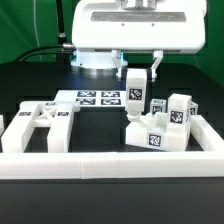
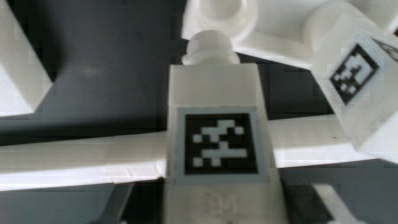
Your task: Assemble chair
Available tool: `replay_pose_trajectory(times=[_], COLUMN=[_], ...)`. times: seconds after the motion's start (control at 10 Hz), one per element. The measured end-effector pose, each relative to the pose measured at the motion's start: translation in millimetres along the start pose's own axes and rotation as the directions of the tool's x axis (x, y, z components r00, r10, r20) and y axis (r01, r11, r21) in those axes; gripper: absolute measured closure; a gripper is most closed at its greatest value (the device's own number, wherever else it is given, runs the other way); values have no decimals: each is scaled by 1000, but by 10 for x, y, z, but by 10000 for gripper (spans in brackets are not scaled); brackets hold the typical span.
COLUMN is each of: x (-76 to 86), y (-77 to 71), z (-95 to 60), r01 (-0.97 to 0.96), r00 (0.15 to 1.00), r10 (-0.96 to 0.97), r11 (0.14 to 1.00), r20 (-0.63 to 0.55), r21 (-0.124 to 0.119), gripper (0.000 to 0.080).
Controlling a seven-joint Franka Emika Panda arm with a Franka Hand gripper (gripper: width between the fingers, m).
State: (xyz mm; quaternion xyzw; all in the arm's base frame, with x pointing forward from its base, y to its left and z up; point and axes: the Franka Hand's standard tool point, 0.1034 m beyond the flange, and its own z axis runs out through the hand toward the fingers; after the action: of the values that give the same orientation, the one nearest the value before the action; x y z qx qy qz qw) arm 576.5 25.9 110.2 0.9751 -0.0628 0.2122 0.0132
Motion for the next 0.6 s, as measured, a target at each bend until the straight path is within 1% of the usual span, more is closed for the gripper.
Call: replay_pose_trajectory(times=[0.1, 0.2, 0.3, 0.6], x=[0, 21, 10, -36], y=[-28, -45, -48, -63], z=[-2, -13, -7, 31], r01=[5, 12, 20, 27], r00=[1000, 999, 995, 995], r10=[-5, -12, -20, -27], r11=[1000, 1000, 1000, 1000], r20=[-8, -47, -94, -91], r21=[2, 2, -1, -2], gripper=[512, 512, 512, 512])
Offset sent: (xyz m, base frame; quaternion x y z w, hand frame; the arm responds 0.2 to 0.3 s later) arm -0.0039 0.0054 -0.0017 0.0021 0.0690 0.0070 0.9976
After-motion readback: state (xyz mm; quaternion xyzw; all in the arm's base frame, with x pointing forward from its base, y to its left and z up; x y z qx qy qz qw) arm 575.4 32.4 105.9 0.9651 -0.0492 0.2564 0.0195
